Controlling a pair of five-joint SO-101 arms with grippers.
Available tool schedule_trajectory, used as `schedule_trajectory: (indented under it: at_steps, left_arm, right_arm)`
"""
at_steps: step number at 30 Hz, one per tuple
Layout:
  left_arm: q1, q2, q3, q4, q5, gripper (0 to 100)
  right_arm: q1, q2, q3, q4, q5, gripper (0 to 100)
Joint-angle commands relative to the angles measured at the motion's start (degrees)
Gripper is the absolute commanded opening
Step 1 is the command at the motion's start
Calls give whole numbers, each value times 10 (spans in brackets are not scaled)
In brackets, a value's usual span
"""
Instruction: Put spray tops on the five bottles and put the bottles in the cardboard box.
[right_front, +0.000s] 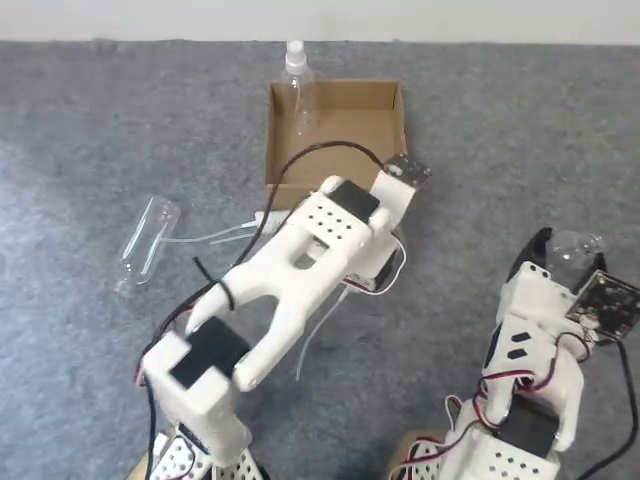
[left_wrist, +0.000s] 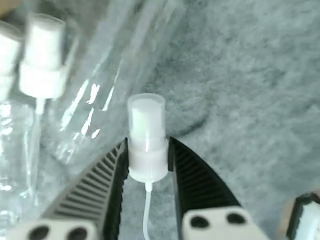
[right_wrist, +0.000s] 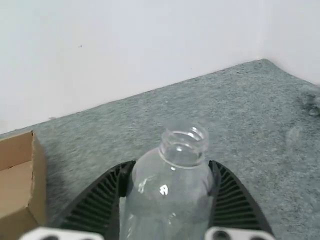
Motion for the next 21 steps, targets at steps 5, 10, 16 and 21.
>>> schedule_trajectory:
  at_steps: [5, 10, 16, 21]
  left_arm:
    - [-1, -192, 72, -31, 9, 13]
    - [-6, -303, 148, -80, 9, 13]
    - [-7, -414, 235, -142, 9, 13]
    - [-59, -477, 273, -171, 10, 13]
  right_arm:
    - [-46, -10, -40, -13, 1, 125]
    - [-87, -10, -40, -11, 1, 125]
    - [-165, -10, -33, -11, 1, 127]
    - [-230, -10, -30, -11, 1, 127]
